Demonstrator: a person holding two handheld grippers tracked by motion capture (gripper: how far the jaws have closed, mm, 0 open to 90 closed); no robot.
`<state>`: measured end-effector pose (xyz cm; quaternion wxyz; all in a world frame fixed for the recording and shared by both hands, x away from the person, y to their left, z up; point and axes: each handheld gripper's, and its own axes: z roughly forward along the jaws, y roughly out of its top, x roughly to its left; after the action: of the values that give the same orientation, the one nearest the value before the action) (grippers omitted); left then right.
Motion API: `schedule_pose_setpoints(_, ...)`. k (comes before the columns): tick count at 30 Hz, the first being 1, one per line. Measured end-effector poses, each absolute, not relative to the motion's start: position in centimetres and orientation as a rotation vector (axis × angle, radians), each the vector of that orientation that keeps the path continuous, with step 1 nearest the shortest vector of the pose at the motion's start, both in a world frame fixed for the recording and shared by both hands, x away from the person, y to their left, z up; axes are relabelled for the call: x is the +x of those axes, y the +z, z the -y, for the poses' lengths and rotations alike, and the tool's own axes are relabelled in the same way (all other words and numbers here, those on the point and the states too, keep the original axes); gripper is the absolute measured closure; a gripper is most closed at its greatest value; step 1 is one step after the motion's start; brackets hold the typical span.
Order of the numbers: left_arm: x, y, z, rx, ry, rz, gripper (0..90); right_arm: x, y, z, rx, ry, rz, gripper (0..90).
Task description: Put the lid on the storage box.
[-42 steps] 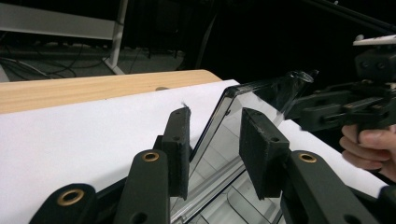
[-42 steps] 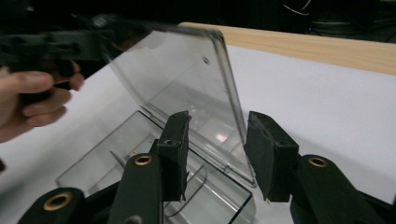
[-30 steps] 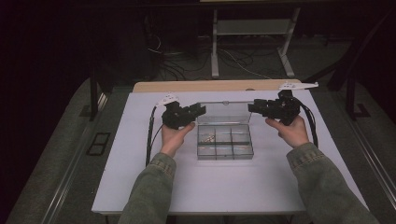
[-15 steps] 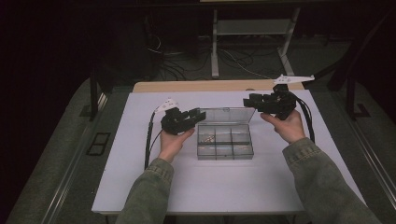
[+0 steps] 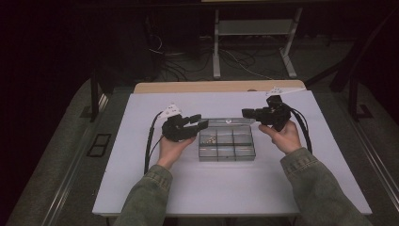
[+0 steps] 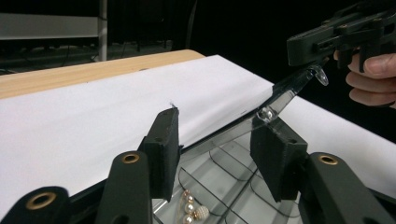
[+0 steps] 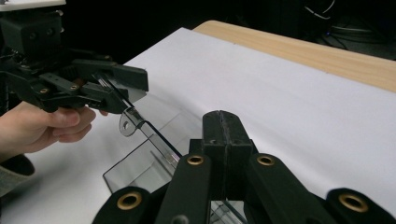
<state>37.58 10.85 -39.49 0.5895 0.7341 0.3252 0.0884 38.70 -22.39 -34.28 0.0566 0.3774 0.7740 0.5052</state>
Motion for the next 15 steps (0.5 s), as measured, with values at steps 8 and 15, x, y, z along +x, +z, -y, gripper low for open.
schedule_pose_setpoints(8,36.8,-39.7,-10.5,1.743,0.211,-0.796,39.5,37.7,-35.1,22.6,1.124,1.55,-2.381,89.4)
schedule_pose_setpoints(15,36.3,-40.0,-10.3,1.77,0.201,-0.82,33.5,37.0,-36.0,22.8,1.138,1.574,-2.384,89.5)
